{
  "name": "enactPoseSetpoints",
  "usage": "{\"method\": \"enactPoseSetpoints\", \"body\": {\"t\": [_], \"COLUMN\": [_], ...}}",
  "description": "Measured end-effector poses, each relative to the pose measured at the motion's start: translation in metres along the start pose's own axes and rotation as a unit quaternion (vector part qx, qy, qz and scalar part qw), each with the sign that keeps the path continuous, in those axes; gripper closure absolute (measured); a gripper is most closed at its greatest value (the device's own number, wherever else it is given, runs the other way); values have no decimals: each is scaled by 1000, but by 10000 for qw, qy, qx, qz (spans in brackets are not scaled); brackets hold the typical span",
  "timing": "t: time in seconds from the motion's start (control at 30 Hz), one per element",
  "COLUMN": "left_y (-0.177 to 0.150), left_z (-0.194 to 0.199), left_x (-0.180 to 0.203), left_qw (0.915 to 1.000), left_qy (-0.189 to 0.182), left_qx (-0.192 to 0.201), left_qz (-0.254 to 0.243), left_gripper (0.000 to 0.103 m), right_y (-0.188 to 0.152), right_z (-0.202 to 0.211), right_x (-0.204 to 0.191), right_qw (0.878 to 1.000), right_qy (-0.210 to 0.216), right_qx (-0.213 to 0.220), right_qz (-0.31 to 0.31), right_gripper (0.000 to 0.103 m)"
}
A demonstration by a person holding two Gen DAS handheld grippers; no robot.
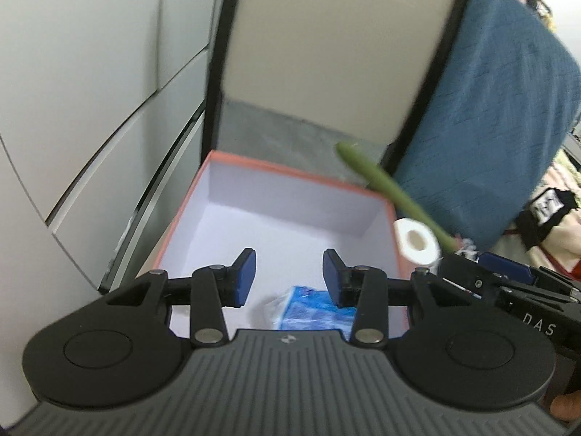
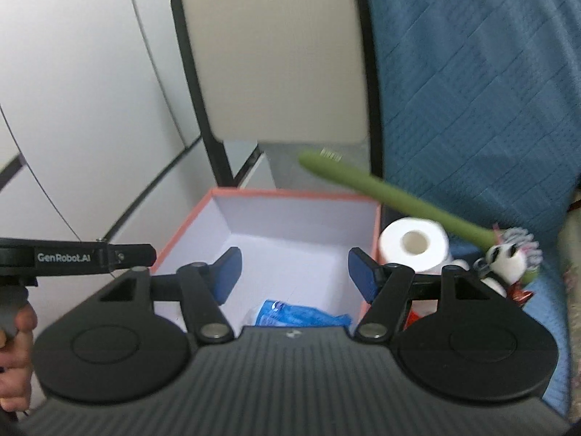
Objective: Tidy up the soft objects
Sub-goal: 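Withdraw both open tools from the box back toward the chair seat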
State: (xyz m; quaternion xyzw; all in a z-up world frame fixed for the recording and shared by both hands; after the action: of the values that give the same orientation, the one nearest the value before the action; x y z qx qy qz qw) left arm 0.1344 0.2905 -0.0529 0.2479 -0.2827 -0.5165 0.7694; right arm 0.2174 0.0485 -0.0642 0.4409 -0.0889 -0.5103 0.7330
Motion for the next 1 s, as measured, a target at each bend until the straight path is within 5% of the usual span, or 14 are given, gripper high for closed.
{"method": "enactPoseSetpoints", "body": {"t": [0.5,1.0], "left_y": [-25,-76], "left_z": [51,45], "left_x": [92,152], "left_qw": [9977,9952], "left_qy": [-352,-691], "left_qx": [468,432], "left_qz": [-354,-536], "left_gripper": [57,57], "right_y": [-3,-43], "right_z": [83,121], "right_x": [42,98], "right_qw": [9981,9961], "right_qy": [-296,-588], "right_qx": [542,622], "right_qz": [-79,-232], "right_gripper": [35,35]}}
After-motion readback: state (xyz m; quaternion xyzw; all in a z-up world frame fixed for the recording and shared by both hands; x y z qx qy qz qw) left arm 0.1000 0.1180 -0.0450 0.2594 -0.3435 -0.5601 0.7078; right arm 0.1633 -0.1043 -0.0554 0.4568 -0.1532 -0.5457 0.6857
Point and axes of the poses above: each gripper's, at about its wrist camera, not at the fingertips, and z roughly against the way its jaws point, x to its right, y to its top, the point moved 1 cm from there along -z, roughly the way its jaws point, and after that the axes turned 4 degrees about -z, right-handed, at the moved point
